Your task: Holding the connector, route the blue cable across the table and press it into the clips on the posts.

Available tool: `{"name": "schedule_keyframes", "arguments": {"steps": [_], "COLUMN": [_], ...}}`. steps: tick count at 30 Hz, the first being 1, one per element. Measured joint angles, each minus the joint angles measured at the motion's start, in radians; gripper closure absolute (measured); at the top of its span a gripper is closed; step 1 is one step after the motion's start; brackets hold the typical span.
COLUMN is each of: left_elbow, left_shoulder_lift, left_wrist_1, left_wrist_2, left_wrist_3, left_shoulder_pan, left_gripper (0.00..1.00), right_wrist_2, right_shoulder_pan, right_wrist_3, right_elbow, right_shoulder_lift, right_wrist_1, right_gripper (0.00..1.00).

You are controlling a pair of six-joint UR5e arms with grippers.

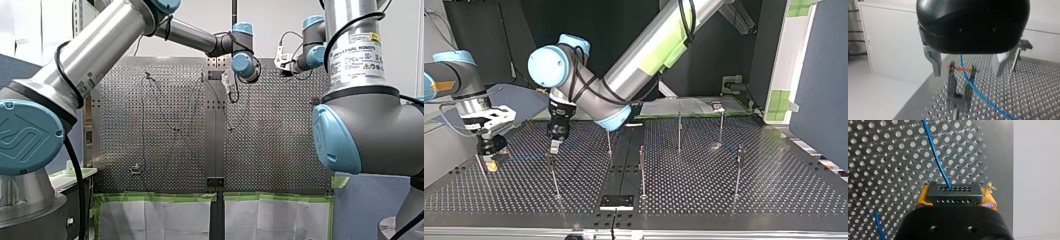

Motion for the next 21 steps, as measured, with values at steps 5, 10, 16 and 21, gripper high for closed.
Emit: {"name": "schedule_keyframes", "arguments": {"steps": [5,10,16,21], "left_elbow": [-0.042,-0.086,-0.138,-0.180], "left_shoulder_lift": [0.042,0.086,0.138,0.180], "left_wrist_1": [-0.010,-0.043,-0.091,-0.081], "left_wrist_2": [-0.029,-0.072,-0.123,-0.144], "left_wrist_3": [0.020,0.056,0.087,0.070], "left_shoulder_pan": [0.004,0.017,0.012,0.012], "left_gripper": [0.00,0.00,0.00,0.00], "right_wrist_2": [0.000,0.000,0.000,0.000], "right_shoulder_pan": [0.002,0.002,0.002,0.002], "right_wrist_3": [0.000,0.000,0.000,0.000], "right_elbow": [0.000,0.000,0.000,0.000], "right_shoulder_lift": [0.000,0.000,0.000,0.000], "right_wrist_1": [0.001,0.001,0.001,0.001], "right_gripper": [1.00,1.00,1.00,1.00]}}
